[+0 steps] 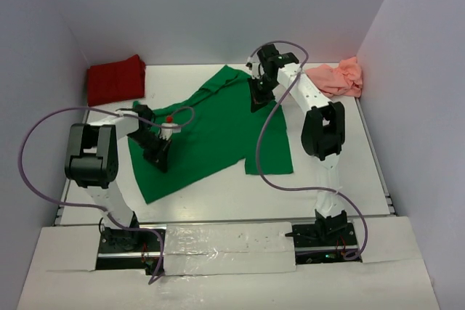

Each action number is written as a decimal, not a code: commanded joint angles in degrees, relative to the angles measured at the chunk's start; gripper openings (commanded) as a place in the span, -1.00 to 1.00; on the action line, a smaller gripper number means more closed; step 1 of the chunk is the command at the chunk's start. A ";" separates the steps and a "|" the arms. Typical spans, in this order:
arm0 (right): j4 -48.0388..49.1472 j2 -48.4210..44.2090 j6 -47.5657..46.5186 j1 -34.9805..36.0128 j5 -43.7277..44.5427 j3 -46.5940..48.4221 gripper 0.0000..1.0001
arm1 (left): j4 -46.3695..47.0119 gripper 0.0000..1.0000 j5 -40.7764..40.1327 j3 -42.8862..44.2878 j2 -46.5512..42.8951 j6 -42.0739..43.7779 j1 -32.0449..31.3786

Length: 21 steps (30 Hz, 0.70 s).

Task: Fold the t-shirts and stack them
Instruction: Flatten out the tshirt

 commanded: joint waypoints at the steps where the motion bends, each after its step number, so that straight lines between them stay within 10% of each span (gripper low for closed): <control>1: -1.99 -5.63 -0.92 -0.27 0.10 -1.84 -1.00 | -6.25 -0.99 -2.12 -4.96 -1.70 4.74 -0.57; 7: -0.06 -8.36 -0.84 0.09 -0.34 -7.73 -1.00 | -6.43 -0.89 0.70 -6.82 -4.53 6.23 -0.74; 12: 6.34 -10.46 -3.12 0.79 0.72 -13.88 -1.00 | -2.76 0.61 3.16 -2.69 -7.06 5.72 -0.66; 21: 31.22 -16.62 -7.25 7.02 11.87 -32.96 -1.00 | 38.33 0.81 -1.82 -7.15 -27.59 -15.79 1.81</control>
